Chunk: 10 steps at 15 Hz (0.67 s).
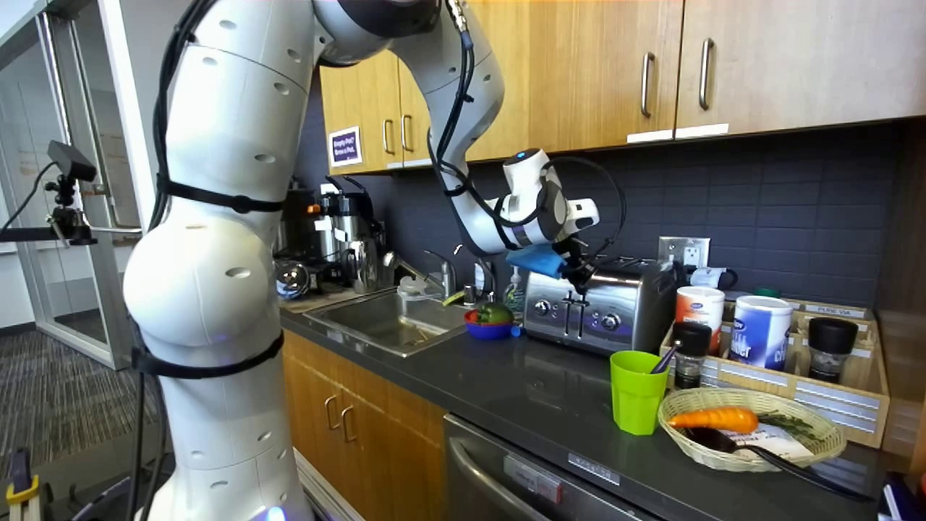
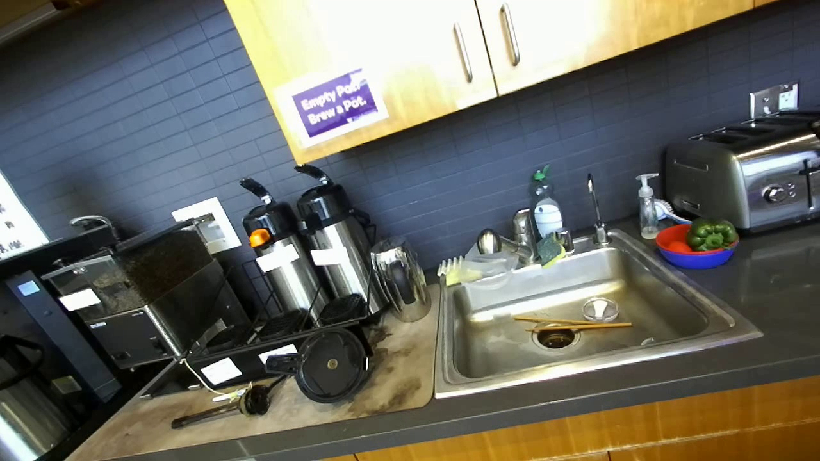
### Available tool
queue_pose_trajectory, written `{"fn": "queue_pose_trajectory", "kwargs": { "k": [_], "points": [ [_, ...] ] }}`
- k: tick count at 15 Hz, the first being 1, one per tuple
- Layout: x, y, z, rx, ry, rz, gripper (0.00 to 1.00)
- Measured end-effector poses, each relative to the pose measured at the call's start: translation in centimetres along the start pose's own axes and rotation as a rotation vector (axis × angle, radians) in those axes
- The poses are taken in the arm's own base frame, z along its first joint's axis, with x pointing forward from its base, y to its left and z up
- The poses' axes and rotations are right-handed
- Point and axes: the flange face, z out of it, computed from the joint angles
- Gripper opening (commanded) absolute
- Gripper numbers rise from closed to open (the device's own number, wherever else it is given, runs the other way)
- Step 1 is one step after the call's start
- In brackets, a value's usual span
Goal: Push down the toaster lever
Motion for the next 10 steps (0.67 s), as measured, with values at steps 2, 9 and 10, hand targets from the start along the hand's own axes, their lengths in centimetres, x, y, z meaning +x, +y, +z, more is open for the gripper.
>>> {"fn": "queue_pose_trajectory", "kwargs": {
  "k": [2, 9, 10],
  "points": [
    [0.7, -0.3, -1.5, 0.003, 0.028, 0.001, 0.00],
    [1.1, -1.0, -4.9, 0.008, 0.071, 0.002, 0.00],
    [0.8, -1.3, -5.1, 0.011, 0.067, 0.002, 0.00]
  ]
}}
